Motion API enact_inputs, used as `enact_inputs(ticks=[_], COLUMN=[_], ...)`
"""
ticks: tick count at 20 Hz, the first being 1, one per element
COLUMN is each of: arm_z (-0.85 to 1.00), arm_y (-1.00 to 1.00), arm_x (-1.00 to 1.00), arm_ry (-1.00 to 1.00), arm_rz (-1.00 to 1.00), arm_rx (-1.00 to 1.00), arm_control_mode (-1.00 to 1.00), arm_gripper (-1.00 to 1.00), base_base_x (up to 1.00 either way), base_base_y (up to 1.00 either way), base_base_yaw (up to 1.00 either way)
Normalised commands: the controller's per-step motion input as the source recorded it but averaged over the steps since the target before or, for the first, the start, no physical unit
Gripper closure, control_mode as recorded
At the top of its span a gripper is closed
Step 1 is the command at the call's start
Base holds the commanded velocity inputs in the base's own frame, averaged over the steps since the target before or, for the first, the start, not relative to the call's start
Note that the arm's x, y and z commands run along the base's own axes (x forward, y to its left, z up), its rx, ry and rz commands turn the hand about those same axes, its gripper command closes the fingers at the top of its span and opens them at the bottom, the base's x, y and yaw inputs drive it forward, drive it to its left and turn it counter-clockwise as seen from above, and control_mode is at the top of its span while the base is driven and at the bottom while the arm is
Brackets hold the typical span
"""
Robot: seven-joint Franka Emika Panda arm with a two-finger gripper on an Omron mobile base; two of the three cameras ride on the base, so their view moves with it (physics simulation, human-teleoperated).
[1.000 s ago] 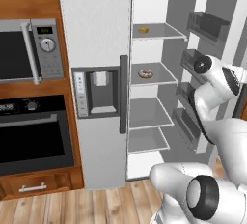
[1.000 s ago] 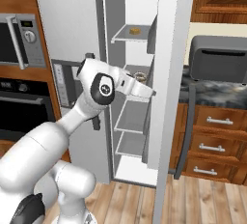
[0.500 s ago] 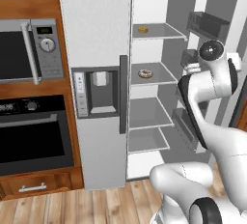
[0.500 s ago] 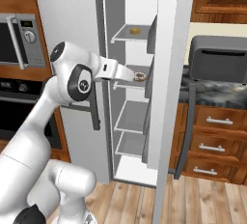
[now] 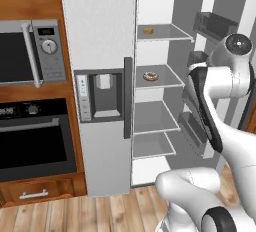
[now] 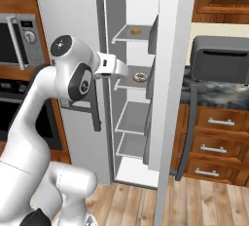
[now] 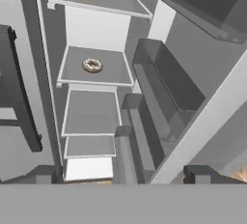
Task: Take the cake and donut from the fridge and place them on the empty tray on the dining counter.
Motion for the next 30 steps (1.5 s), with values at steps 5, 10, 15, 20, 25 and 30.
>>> enact_inputs(ticks=[5, 10, 15, 20, 25, 30], arm_z=[0.00, 0.00, 0.00, 0.12, 0.33, 0.36], arm_y=[0.41, 0.14, 0.00, 0.00, 0.00, 0.01], arm_x=[0.00, -0.06, -0.39, -0.87, -0.84, -0.60], arm_ry=[-0.06, 0.04, -0.06, -0.01, 0.03, 0.08], arm_rz=[0.03, 0.00, 0.01, 0.02, 0.00, 0.00], arm_rx=[0.11, 0.44, 0.07, 0.06, -0.04, -0.23], arm_control_mode=[-1.00, -1.00, -1.00, -1.00, -1.00, -1.00], arm_gripper=[-1.00, -1.00, -1.00, -1.00, -1.00, -1.00], base_base_x=[0.00, 0.00, 0.00, 0.00, 0.00, 0.00], base_base_y=[0.00, 0.00, 0.00, 0.00, 0.00, 0.00], base_base_yaw=[0.00, 0.00, 0.00, 0.00, 0.00, 0.00])
